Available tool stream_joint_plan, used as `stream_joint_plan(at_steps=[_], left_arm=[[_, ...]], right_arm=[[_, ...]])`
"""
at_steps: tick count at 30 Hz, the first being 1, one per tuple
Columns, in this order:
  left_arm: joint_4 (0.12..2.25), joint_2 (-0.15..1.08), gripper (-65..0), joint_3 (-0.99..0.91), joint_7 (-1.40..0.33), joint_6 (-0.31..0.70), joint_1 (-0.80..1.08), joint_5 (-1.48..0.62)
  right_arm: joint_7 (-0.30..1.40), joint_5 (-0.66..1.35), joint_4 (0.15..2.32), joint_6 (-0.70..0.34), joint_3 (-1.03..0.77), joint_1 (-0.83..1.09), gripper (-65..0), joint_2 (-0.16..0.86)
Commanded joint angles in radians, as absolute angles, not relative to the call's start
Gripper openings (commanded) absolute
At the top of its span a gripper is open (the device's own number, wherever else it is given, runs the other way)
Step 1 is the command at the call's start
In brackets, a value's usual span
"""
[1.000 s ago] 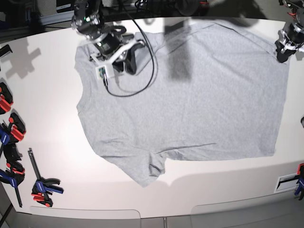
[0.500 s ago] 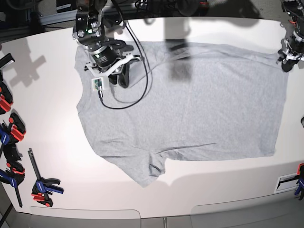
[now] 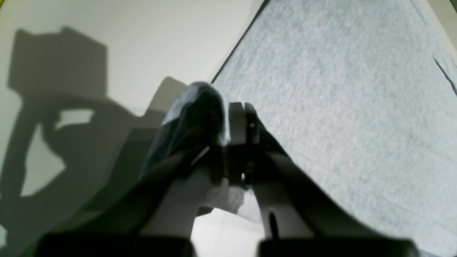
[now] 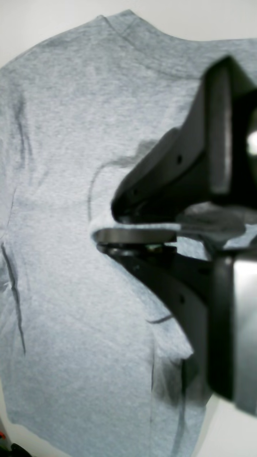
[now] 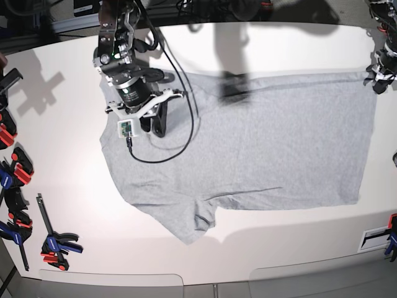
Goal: Fold the T-shirt properly
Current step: 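Lower the right gripper onto the shoulder seam beside the collar, then pinch the shoulder with the right gripper while left holds hem corner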
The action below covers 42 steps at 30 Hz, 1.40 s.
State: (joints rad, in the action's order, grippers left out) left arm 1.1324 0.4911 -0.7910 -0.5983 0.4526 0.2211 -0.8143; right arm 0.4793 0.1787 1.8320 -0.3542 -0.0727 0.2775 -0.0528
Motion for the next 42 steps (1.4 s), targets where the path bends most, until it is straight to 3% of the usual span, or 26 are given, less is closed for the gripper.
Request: stream_joint_plan(at_steps=[1, 23, 26, 27, 29, 30, 42], left_arm=[[1.145, 0.519, -65.0, -0.797, -0.571, 0.459, 0.211, -0.831], [1.145, 0.535, -65.0, -0.797, -0.604, 0.459, 0.197, -0.826], [1.145, 0.535, -65.0, -0.797, -0.605, 0.459, 0.197, -0.826], [1.145, 0.535, -57.9, -0.797, -0.605, 0.459, 0.197, -0.826], [1.145, 0.535, -47.2, -0.797, -0.605, 0.46, 0.197, -0.826], [1.145, 0.535, -45.2, -0.797, -0.605, 0.46, 0.197, -0.826], [1.145, 0.535, -45.1, -0.797, -0.562, 0.459, 0.197, -0.773]], right_arm=[[0.451, 0.186, 1.848, -0.355, -0.072, 0.268, -65.0, -0.056], [0.466, 0.186, 1.839, -0.371, -0.072, 0.227, -65.0, -0.056], [0.461, 0.186, 1.839, -0.371, -0.072, 0.227, -46.4, -0.056], [0.454, 0.186, 1.839, -0.371, -0.072, 0.227, -42.9, -0.055], [0.437, 0.186, 1.839, -0.371, -0.072, 0.224, -42.3, -0.055], [0.436, 0.186, 1.839, -0.371, -0.072, 0.221, -42.3, -0.056], [0.443, 0.185, 1.839, -0.37, -0.072, 0.174, -42.3, -0.056]])
